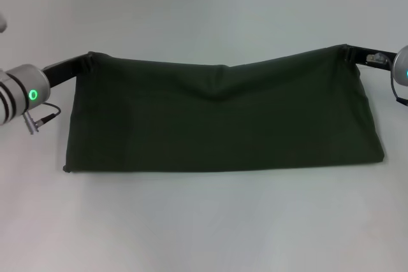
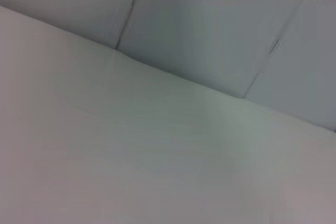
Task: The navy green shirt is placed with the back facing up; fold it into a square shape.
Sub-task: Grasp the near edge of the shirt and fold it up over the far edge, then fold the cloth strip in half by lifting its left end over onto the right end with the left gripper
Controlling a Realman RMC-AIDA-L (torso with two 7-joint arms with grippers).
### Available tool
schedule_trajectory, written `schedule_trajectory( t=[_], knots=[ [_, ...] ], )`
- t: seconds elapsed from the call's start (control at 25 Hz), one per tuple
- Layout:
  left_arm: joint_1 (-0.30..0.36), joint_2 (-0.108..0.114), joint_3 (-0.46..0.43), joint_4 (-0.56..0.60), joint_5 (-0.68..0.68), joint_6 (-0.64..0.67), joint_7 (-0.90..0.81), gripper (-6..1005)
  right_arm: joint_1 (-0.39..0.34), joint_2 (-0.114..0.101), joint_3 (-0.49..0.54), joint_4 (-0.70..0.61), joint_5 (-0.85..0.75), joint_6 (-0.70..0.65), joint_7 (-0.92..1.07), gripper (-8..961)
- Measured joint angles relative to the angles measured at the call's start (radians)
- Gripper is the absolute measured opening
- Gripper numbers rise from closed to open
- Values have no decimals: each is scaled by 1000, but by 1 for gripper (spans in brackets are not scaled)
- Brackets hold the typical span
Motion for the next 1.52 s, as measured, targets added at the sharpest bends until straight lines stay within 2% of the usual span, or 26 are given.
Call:
schedule_trajectory(
  t=[0.08,0.2,0.4,0.64,0.72,0.84,0.92,0.96,1.0,1.08,1.2,1.32,1.44,1.52],
  knots=[
    [-3,-19,-1,-4,-44,-53,51,42,3,5,-7,8,0,34,-2,42],
    [-2,-32,-6,-7,-113,-87,120,57,3,10,-10,11,0,67,-7,57],
    [8,-40,-4,-16,-185,-136,151,140,2,9,-38,16,0,93,-6,278],
    [21,-28,-2,-28,-191,-163,148,239,-9,7,-52,11,2,87,1,515],
    [34,-13,-1,-26,-190,-116,139,343,-22,1,-46,-6,20,66,1,560],
    [76,18,3,-7,-181,82,111,500,-72,-9,-45,-67,92,-40,-4,629],
    [113,29,11,33,-174,242,86,582,-132,-17,-46,-132,169,-172,-14,674],
    [133,31,21,60,-168,313,68,623,-189,-27,-46,-178,242,-305,-30,697],
    [152,31,35,93,-157,382,39,663,-189,-27,-46,-178,242,-305,-30,720],
    [186,30,68,150,-140,482,-16,745,-244,-46,-48,-196,306,-432,-46,765],
    [241,27,117,234,-95,616,-128,765,-307,-86,-51,-186,346,-614,-53,827],
    [271,26,122,279,-23,650,-244,778,-358,-123,-57,-178,339,-739,-52,868],
    [290,27,116,300,35,662,-336,778,-387,-147,-62,-176,316,-811,-50,868],
    [297,27,113,311,64,666,-390,778,-393,-157,-62,-176,285,-833,-46,868]
  ],
)
